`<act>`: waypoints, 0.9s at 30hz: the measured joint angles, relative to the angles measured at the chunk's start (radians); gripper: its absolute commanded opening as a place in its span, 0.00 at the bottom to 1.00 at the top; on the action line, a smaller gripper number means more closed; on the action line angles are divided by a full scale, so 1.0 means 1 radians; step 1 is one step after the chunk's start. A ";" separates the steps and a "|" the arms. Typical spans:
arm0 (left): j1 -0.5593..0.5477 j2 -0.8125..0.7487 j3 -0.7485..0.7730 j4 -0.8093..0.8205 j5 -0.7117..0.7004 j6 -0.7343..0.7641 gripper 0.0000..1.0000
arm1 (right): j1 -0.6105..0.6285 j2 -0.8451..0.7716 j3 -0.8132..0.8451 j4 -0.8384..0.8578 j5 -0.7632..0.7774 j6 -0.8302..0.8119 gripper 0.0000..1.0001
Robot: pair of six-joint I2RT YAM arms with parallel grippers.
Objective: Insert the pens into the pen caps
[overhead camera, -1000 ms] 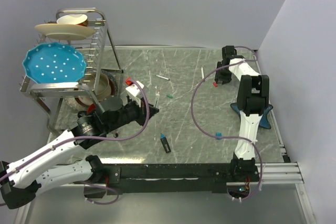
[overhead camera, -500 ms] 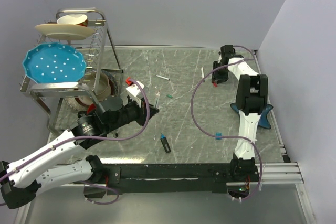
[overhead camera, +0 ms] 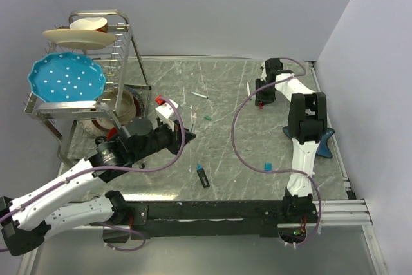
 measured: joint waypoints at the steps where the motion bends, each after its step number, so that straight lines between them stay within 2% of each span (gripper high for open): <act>1: 0.000 0.002 0.000 0.000 0.000 0.000 0.01 | 0.007 -0.013 -0.022 0.007 0.000 -0.005 0.43; 7: 0.000 0.002 0.000 -0.002 0.000 0.000 0.01 | 0.057 -0.068 -0.106 0.009 -0.006 -0.040 0.44; 13: 0.000 0.003 0.000 -0.003 0.000 0.000 0.01 | 0.073 -0.070 -0.107 0.005 0.009 -0.045 0.50; 27: 0.000 0.003 0.000 -0.003 0.000 0.000 0.01 | 0.084 -0.052 -0.073 -0.019 0.002 -0.050 0.50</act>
